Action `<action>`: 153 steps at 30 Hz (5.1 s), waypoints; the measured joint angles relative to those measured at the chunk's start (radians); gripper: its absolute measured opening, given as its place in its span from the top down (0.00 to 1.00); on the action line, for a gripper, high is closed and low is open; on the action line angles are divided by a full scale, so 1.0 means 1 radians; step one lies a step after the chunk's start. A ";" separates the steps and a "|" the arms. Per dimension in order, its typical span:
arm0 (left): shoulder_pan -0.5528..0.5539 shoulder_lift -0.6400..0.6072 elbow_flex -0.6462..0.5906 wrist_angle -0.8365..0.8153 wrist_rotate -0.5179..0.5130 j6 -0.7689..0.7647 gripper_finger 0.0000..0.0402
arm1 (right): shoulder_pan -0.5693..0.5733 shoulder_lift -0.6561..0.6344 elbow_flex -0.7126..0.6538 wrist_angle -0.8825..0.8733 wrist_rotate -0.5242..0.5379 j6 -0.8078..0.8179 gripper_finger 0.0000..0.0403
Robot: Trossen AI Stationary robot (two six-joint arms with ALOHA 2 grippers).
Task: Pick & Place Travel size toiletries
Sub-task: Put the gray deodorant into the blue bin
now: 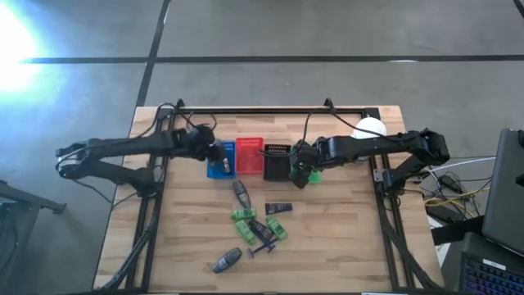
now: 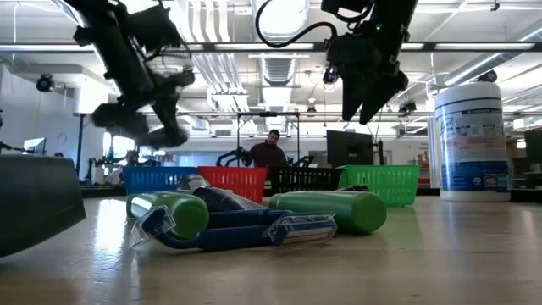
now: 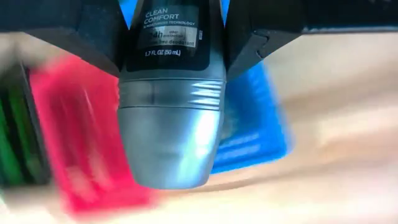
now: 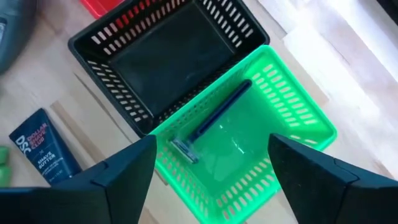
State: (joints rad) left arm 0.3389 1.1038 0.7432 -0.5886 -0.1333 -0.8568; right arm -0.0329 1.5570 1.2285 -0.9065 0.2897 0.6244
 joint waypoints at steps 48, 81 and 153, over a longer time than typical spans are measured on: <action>-0.110 0.279 0.113 -0.151 -0.209 2.223 0.41 | 0.002 0.000 -0.001 -0.004 -0.037 -0.158 0.22; -0.443 0.193 0.327 -0.156 0.194 0.784 0.28 | 0.002 0.000 0.000 -0.036 -0.065 -0.188 0.18; -0.817 0.383 0.340 -0.362 -0.322 -0.475 0.49 | 0.002 0.000 -0.006 -0.084 0.029 -0.233 0.18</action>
State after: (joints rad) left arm -0.4780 1.4865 1.0830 -0.9507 -0.4553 -1.3319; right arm -0.0311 1.5570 1.2228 -0.9901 0.3186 0.3910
